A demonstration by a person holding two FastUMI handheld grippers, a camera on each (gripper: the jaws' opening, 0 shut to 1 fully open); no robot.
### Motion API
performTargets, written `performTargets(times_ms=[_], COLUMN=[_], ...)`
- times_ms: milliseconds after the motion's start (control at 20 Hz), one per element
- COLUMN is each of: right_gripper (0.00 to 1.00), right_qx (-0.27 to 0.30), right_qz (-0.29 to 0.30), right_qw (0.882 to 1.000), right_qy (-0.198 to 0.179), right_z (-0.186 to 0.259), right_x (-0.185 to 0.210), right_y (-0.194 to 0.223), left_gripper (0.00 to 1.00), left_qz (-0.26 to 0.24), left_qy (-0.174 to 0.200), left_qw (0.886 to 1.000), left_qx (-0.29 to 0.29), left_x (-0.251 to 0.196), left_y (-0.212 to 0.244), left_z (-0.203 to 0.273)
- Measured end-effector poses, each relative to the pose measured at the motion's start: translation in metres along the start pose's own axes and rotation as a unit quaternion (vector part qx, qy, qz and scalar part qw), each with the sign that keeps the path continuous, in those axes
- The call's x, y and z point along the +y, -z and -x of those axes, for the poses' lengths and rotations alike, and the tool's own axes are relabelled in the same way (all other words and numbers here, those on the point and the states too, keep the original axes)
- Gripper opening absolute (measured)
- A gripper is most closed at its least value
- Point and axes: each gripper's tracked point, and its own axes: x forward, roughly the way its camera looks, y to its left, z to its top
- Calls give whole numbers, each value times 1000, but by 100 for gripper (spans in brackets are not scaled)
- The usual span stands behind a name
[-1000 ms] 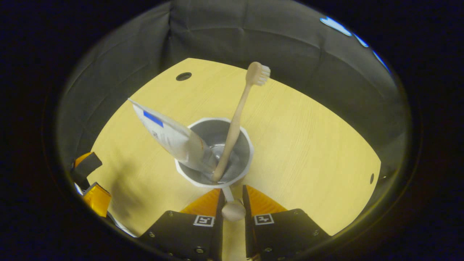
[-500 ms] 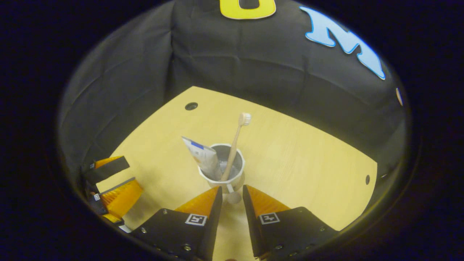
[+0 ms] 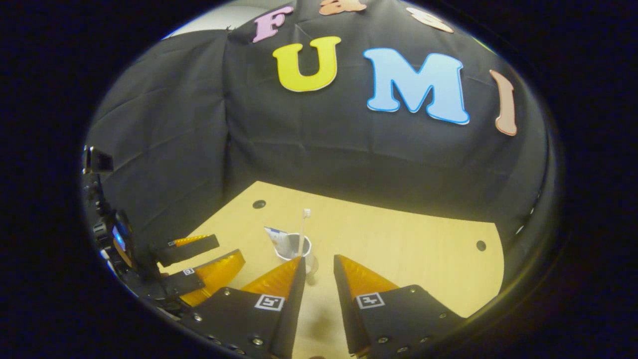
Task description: Put the toothbrush and toothpaste on the desktop into the cup, then pick up the cup and place it on the coaster on the desktop.
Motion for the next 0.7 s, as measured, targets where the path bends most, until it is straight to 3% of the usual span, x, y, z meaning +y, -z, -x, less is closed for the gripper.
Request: performTargets(times_ms=[150,300,700], right_gripper=[37,39,37], right_qx=[-28,-79,-179], right_qz=[4,-14,24], right_qw=[999,994,975], right_qy=[45,77,127], right_z=[31,53,87], right_x=[-25,-37,-60], right_y=[3,3,8], left_gripper=[92,96,96], left_qz=[-7,-22,-22], left_qy=[11,19,13], left_qw=[1000,999,998], left_qx=[-15,-28,-55], left_x=[-24,-47,-70], left_y=[-18,-31,-50], left_z=[2,10,52])
